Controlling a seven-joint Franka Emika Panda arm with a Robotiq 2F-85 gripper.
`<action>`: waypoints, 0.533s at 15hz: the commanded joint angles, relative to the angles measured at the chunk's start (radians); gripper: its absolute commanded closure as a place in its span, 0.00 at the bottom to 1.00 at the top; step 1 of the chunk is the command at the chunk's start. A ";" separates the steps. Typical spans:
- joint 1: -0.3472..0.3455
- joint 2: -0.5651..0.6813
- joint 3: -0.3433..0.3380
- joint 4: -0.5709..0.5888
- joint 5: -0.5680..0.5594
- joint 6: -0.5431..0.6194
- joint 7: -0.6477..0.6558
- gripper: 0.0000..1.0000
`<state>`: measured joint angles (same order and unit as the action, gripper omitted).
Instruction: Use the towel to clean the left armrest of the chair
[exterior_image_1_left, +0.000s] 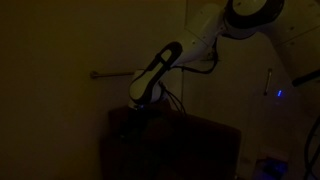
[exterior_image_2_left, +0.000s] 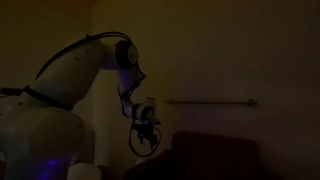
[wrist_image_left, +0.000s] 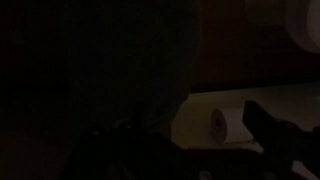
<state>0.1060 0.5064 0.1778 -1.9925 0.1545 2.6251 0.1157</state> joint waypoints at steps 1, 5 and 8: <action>0.059 -0.100 -0.068 -0.014 -0.092 -0.112 0.028 0.00; 0.059 -0.174 -0.057 -0.054 -0.092 -0.244 0.006 0.00; 0.066 -0.224 -0.046 -0.092 -0.092 -0.336 0.003 0.00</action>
<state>0.1633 0.3629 0.1285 -2.0107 0.0785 2.3586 0.1185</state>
